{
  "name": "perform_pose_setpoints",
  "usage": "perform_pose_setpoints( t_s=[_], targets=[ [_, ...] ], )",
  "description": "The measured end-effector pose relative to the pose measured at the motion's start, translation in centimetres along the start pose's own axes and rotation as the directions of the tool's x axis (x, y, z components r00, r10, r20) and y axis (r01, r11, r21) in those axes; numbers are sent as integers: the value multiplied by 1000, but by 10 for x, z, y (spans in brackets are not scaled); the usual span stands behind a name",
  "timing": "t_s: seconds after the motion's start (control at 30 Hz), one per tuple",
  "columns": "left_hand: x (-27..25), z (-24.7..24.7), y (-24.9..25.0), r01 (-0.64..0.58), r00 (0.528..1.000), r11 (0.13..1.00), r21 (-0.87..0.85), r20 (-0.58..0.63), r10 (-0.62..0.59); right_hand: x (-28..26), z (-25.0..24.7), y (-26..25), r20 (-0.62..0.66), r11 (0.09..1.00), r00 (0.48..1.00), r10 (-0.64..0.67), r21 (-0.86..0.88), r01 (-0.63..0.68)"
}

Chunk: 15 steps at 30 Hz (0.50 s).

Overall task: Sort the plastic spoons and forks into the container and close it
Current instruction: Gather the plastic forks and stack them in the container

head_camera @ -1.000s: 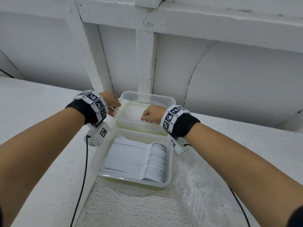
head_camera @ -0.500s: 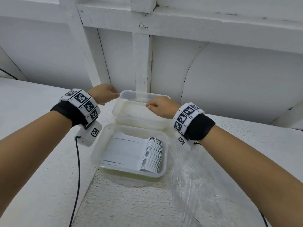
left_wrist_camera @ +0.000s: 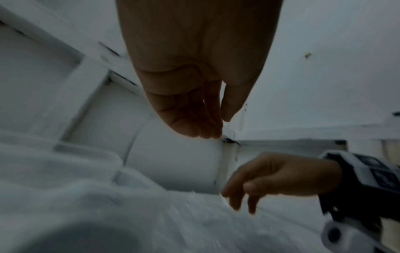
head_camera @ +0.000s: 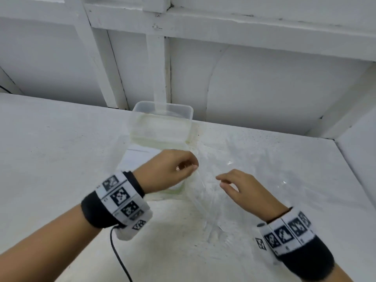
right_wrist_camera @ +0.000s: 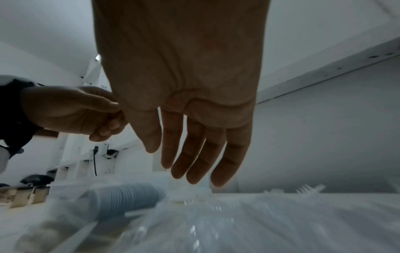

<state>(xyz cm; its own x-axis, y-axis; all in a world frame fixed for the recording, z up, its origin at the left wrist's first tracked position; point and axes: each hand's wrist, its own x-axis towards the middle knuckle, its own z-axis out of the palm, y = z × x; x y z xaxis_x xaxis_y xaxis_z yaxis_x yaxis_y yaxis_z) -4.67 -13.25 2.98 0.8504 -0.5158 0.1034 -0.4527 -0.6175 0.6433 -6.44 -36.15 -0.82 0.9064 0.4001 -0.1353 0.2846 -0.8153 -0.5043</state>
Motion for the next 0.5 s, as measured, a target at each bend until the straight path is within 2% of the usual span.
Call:
perform_pose_setpoints(
  t_s=[0.1,0.17,0.23,0.3,0.37,0.43,0.5],
  targets=[
    [-1,47,6,-78,974,992,100,219,55,-24,15,12,12,997,997,72,0,-72],
    [-1,74,7,-143,917,962,233,398,40,-36,20,17,14,995,995,99,-16,-99],
    [-1,90,10,-235,849,879,415,527,-22,-46,23,22,7,992,993,121,-28,-121],
    [-1,97,14,-277,826,818,505,559,-66,-55,22,26,-16,989,990,142,-40,-142],
    [-1,100,17,-295,824,802,519,564,-62,-65,19,31,-49,985,984,170,-24,-172],
    [-1,99,18,-282,812,819,501,579,-75,-75,15,36,-76,981,978,195,6,-196],
    [-1,95,19,-191,813,885,425,573,-100,-85,12,42,-107,977,971,215,19,-214]
  ],
)
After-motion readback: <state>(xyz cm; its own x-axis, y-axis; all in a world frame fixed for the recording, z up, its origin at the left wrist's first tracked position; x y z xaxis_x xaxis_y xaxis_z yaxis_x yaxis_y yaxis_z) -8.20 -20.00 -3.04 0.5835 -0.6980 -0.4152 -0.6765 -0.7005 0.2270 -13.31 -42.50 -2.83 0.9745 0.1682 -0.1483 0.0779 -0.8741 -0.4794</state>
